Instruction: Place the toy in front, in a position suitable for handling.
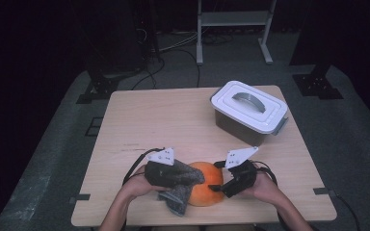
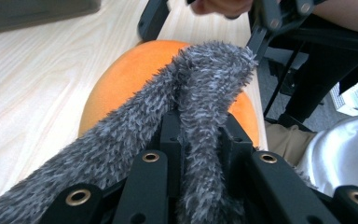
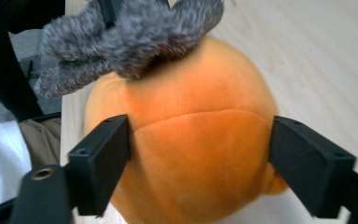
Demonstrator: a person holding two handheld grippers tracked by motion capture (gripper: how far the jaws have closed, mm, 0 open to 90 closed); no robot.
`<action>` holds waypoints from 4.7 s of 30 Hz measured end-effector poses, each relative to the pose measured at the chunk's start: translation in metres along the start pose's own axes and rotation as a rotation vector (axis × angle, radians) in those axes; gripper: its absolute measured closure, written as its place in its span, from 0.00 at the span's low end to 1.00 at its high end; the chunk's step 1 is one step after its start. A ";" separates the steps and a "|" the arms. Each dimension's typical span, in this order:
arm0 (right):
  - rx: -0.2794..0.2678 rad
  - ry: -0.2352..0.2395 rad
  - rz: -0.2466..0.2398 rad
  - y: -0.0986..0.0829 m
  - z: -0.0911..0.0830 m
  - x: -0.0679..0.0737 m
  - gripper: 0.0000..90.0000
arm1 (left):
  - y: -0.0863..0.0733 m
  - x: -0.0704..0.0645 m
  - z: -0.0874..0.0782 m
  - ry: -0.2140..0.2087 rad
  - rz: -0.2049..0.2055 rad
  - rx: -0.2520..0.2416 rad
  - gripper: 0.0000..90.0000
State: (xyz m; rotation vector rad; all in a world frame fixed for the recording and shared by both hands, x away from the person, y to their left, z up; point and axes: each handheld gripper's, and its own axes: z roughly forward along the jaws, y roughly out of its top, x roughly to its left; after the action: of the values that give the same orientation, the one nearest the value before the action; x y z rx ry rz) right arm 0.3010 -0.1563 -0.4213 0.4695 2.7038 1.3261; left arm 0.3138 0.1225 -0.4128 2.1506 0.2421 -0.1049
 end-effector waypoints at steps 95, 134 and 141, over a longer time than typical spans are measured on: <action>-0.087 -0.110 -0.031 -0.005 -0.014 0.000 0.63 | -0.001 0.010 -0.009 0.109 -0.030 -0.038 0.82; -0.069 -0.004 0.001 -0.011 -0.018 -0.003 0.47 | -0.008 0.013 -0.013 0.084 -0.034 -0.013 0.82; -0.080 0.018 -0.022 -0.008 -0.017 0.001 0.45 | 0.001 0.006 -0.009 0.082 -0.013 -0.077 0.82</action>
State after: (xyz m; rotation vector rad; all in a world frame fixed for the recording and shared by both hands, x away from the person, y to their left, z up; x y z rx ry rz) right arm 0.2940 -0.1737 -0.4169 0.4204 2.6498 1.4338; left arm 0.3201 0.1306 -0.4082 2.0789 0.3026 -0.0140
